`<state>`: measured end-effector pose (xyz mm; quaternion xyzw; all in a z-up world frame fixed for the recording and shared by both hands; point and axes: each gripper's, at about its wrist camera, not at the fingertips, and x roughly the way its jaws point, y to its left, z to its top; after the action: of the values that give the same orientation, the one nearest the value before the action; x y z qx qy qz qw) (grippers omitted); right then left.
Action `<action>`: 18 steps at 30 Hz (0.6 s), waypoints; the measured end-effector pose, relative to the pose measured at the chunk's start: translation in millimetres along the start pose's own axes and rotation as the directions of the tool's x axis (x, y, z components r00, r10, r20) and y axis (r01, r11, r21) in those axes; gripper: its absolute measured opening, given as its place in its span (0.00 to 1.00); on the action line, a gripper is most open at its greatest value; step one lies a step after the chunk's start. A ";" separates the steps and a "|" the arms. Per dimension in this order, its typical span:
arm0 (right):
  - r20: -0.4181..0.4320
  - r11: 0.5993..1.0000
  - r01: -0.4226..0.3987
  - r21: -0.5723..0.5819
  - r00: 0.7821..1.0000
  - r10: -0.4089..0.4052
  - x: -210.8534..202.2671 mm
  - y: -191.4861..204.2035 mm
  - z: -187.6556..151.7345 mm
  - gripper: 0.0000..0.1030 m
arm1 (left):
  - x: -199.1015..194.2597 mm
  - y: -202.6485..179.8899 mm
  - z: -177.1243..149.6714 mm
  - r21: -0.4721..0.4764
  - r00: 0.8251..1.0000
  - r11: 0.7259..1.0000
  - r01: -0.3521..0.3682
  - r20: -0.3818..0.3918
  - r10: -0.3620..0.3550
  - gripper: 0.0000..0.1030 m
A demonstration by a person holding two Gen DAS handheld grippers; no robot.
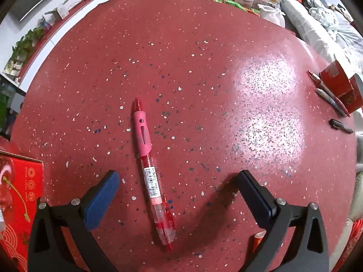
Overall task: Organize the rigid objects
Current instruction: 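Grasp the grey gel pen with the right tool while the left tool grasps the pink pen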
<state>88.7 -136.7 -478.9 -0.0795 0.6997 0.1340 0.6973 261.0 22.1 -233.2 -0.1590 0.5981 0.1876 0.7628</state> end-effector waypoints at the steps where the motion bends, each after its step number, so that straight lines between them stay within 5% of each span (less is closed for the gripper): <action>1: 0.003 1.000 0.000 -0.010 1.000 0.000 -0.2 0.5 0.3 0.90 | -0.6 0.1 -1.4 0.001 1.000 1.000 0.000 -0.016 0.000 1.00; 6: 0.028 0.996 -0.001 -0.092 1.000 0.003 -16.2 19.6 -13.2 0.60 | -5.0 -19.5 -0.8 0.057 0.999 0.998 0.023 -0.047 -0.020 0.86; 9: 0.022 0.997 0.001 -0.075 1.000 0.001 -18.6 18.9 -11.7 0.27 | -15.8 -32.2 -5.7 0.143 0.998 0.989 0.043 -0.047 -0.036 0.48; 10: 0.022 0.997 0.005 -0.071 1.000 -0.004 -21.4 14.9 -11.4 0.10 | -18.5 -34.5 -7.4 0.164 0.997 0.985 0.059 -0.062 -0.050 0.26; 11: 0.016 0.998 -0.005 -0.060 1.000 0.006 -23.0 10.1 -12.4 0.10 | -18.9 -34.6 -8.1 0.166 0.994 0.982 0.085 -0.087 -0.072 0.13; 15: 0.003 0.995 -0.101 0.013 0.995 0.101 -25.5 -8.1 -17.0 0.10 | -31.4 -29.2 -18.4 0.169 0.987 0.978 0.120 -0.125 -0.100 0.13; 18: 0.024 0.959 -0.255 0.123 0.967 0.254 -33.4 -35.5 -29.8 0.10 | -59.3 -18.8 -34.1 0.187 0.986 0.971 0.148 -0.103 -0.130 0.11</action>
<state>71.3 -182.0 -448.5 0.0552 0.7084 0.1789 0.6806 228.2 -16.1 -183.2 -0.1336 0.6348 0.0671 0.7581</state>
